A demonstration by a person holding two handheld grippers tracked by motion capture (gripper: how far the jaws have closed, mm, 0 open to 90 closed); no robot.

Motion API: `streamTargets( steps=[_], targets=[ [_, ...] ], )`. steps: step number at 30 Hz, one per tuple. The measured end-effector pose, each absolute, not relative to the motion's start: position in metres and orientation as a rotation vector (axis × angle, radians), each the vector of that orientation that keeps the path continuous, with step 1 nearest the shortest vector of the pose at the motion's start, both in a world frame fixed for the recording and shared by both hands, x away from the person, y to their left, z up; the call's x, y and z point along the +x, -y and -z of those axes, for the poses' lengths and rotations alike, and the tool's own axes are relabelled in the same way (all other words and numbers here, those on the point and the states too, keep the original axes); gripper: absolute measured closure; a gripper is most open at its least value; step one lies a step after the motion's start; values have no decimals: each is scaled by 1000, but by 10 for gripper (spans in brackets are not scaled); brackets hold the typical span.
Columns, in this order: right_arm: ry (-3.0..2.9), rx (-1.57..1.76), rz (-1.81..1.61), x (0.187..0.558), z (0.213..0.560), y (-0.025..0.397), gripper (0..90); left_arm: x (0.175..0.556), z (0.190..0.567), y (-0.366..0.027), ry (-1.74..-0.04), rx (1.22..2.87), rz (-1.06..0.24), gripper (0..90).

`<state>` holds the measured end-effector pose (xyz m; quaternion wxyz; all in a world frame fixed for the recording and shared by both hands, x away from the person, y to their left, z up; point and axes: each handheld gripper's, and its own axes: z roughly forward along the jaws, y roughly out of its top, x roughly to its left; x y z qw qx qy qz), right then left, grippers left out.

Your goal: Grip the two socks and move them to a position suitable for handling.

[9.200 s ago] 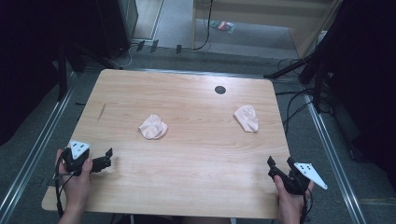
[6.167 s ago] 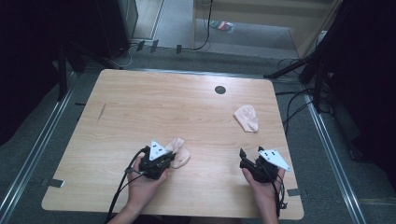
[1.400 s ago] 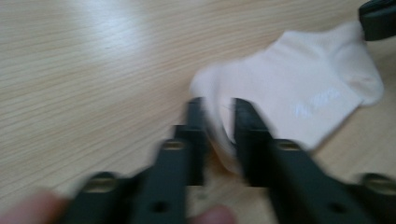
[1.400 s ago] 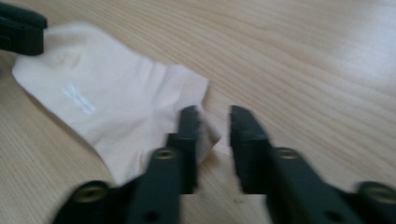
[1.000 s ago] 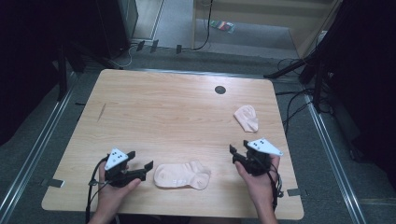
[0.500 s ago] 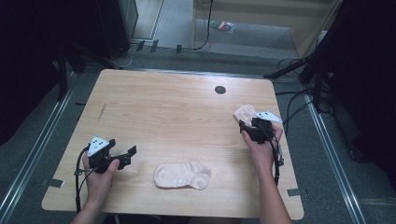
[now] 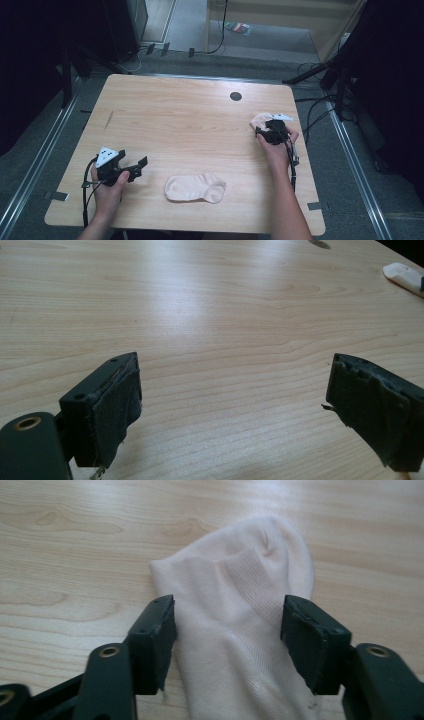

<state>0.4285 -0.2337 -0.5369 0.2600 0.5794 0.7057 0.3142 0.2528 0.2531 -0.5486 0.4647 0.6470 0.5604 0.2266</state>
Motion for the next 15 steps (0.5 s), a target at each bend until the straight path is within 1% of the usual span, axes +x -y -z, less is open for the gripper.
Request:
streamTargets(
  steps=[2, 3, 5, 6, 7, 9, 11, 15],
  targets=[
    [-1914, 1598, -876, 430, 540, 238, 460, 254, 549, -253, -1395, 1595, -552, 83],
    [-1913, 1598, -883, 430, 540, 239, 500, 254, 550, -253, -1394, 1592, -549, 83],
    [-1891, 1613, -866, 429, 539, 241, 627, 255, 550, -253, -1409, 1593, -543, 83],
    [-1885, 1605, -855, 428, 540, 242, 744, 255, 550, -253, -1410, 1593, -543, 84],
    [-1889, 1591, -842, 427, 539, 242, 819, 255, 550, -253, -1411, 1590, -542, 84],
    [-1903, 1555, -805, 424, 538, 241, 852, 255, 550, -252, -1413, 1593, -548, 84],
    [-1900, 1523, -785, 421, 534, 239, 859, 255, 550, -252, -1410, 1599, -549, 84],
    [-1857, 1457, -885, 404, 505, 228, 863, 255, 550, -252, -1410, 1596, -550, 84]
  ],
)
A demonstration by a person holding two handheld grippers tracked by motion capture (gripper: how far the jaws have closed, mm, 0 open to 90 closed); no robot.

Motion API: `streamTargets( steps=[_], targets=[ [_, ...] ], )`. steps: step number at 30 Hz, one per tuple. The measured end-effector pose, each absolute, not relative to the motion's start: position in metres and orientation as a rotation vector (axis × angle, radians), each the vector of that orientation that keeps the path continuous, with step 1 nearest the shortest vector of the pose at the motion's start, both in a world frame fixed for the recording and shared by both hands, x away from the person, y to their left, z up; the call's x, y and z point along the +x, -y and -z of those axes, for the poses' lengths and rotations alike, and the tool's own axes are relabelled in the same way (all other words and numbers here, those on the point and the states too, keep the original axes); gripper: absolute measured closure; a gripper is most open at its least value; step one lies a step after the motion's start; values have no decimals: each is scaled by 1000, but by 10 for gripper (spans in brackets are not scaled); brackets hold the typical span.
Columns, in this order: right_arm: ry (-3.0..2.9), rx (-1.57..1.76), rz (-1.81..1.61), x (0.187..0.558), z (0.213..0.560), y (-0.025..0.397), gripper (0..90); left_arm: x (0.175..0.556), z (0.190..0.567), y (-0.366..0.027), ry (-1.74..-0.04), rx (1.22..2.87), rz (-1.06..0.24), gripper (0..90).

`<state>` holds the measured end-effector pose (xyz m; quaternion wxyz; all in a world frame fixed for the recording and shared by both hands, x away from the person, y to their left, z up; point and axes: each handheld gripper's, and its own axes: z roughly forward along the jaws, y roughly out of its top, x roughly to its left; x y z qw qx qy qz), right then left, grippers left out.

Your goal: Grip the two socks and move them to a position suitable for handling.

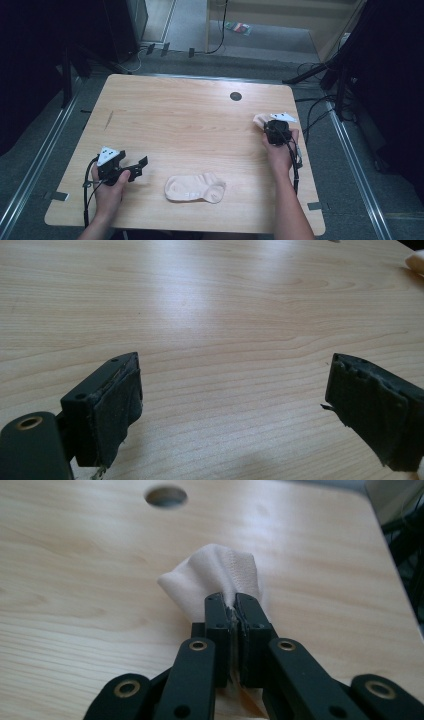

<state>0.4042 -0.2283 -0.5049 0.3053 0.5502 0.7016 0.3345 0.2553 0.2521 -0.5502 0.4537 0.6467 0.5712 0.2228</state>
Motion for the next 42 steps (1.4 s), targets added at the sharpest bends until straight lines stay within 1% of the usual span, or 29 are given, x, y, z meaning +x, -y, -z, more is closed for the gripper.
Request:
streamTargets(
  steps=[3, 8, 12, 16, 27, 37, 38, 39, 40, 41, 42],
  targets=[
    [-1838, 1423, -963, 391, 483, 219, 864, 255, 550, -252, -1412, 1600, -553, 84],
    [-1851, 1372, -1051, 374, 458, 202, 864, 254, 550, -251, -1411, 1605, -555, 84],
    [-1872, 1330, -1094, 359, 447, 182, 864, 255, 550, -251, -1408, 1606, -561, 84],
    [-1885, 1279, -1124, 345, 443, 160, 864, 255, 550, -250, -1409, 1603, -562, 85],
    [-1996, 1172, -1162, 309, 463, 86, 864, 255, 550, -249, -1409, 1603, -559, 84],
    [-2098, 1171, -1047, 309, 507, 42, 853, 255, 550, -250, -1408, 1607, -553, 85],
    [-2114, 1186, -1045, 309, 511, 40, 834, 255, 550, -250, -1407, 1607, -554, 85],
    [-2147, 1192, -1062, 310, 514, 38, 767, 255, 550, -250, -1405, 1608, -554, 85],
    [-2147, 1192, -1062, 310, 514, 38, 767, 255, 550, -250, -1405, 1608, -554, 85],
    [-2181, 1201, -1092, 311, 516, 36, 644, 255, 550, -250, -1404, 1609, -553, 85],
    [-2171, 1211, -1177, 310, 513, 39, 498, 255, 550, -250, -1403, 1609, -549, 85]
  ],
)
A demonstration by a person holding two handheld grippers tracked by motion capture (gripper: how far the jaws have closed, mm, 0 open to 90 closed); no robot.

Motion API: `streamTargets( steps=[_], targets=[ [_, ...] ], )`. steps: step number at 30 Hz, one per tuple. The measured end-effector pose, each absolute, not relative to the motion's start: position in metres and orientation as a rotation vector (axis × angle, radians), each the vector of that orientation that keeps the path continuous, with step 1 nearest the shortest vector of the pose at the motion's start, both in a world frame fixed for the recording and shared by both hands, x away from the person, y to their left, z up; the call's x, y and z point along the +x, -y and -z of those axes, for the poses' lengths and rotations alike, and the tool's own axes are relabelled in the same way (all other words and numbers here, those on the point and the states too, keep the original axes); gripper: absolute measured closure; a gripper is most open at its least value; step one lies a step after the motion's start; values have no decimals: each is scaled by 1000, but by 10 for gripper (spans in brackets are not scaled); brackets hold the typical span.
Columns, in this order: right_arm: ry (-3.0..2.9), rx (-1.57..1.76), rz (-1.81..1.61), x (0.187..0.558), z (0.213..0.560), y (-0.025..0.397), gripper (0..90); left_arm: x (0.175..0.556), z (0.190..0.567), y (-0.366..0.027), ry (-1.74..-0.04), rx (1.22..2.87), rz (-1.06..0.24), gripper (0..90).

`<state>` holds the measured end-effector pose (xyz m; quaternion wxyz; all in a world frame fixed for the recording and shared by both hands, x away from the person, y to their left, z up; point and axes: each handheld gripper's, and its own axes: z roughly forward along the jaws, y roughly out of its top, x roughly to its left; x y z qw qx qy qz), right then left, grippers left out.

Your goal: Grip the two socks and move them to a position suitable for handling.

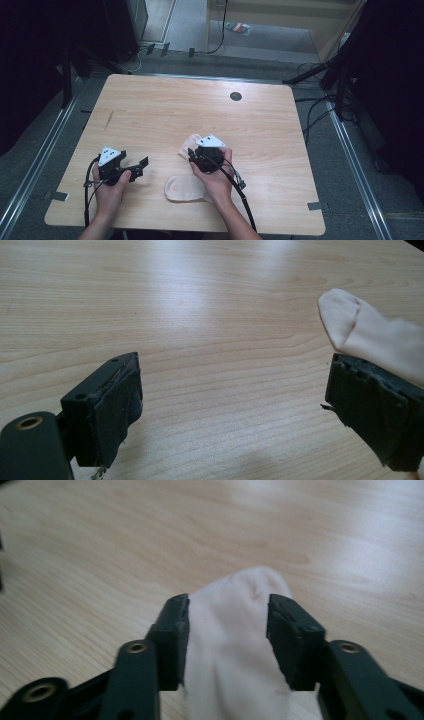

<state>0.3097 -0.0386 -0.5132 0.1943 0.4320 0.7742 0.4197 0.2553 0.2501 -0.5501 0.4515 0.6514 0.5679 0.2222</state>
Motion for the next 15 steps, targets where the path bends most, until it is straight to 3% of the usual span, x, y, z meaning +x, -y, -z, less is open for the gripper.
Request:
streamTargets(
  steps=[3, 9, 15],
  targets=[
    [-2140, 1229, -1234, 311, 508, 44, 497, 255, 550, -250, -1403, 1609, -547, 85],
    [-2217, 1125, -1240, 321, 502, 57, 662, 256, 550, -250, -1400, 1611, -548, 85],
    [-2339, 1100, -1114, 333, 523, 56, 635, 256, 550, -249, -1398, 1623, -553, 85]
  ],
)
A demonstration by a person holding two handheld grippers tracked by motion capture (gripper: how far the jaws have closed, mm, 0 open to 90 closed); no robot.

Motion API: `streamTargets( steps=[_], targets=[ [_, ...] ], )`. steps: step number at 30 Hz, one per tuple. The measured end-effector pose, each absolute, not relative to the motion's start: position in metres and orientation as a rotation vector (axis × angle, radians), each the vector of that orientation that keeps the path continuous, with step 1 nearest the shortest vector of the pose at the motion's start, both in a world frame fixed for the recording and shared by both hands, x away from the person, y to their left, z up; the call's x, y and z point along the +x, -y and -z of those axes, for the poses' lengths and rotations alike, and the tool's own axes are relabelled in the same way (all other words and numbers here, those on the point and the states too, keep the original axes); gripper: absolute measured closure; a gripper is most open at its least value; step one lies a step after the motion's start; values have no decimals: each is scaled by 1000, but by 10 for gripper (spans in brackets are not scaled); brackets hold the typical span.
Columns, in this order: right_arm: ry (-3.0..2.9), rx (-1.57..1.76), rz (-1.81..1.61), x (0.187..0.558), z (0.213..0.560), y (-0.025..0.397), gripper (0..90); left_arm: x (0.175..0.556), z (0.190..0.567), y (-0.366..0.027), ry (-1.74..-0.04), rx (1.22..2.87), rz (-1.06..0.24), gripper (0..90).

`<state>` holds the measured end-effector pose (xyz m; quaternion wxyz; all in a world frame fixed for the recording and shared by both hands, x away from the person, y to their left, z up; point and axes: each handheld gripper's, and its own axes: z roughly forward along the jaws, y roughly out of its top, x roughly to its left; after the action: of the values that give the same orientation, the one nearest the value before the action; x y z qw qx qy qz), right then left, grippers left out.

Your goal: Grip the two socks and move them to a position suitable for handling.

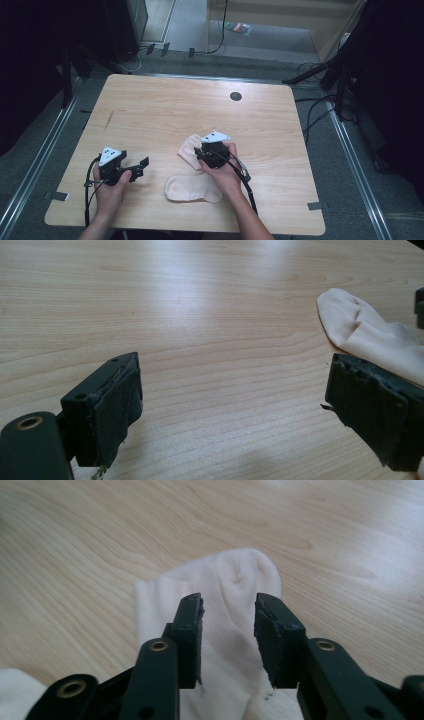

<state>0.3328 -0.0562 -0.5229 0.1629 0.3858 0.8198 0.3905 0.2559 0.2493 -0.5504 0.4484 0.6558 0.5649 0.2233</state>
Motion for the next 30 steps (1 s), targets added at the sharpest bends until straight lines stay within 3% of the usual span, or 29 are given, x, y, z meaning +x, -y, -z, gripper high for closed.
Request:
streamTargets(
  steps=[5, 9, 13, 21, 27, 30],
  targets=[
    [-2373, 1139, -1065, 340, 535, 59, 519, 256, 551, -250, -1399, 1618, -547, 85],
    [-2404, 1128, -1022, 337, 541, 59, 515, 256, 551, -249, -1399, 1626, -544, 87],
    [-2403, 1145, -1025, 335, 541, 60, 559, 256, 551, -249, -1401, 1626, -545, 87],
    [-2325, 1069, -975, 320, 539, 58, 814, 256, 551, -248, -1400, 1626, -550, 87],
    [-2318, 1065, -1098, 316, 524, 64, 864, 256, 551, -247, -1393, 1631, -560, 87],
    [-2322, 1045, -1141, 314, 510, 62, 872, 254, 547, -238, -1348, 1715, -611, 87]
  ],
)
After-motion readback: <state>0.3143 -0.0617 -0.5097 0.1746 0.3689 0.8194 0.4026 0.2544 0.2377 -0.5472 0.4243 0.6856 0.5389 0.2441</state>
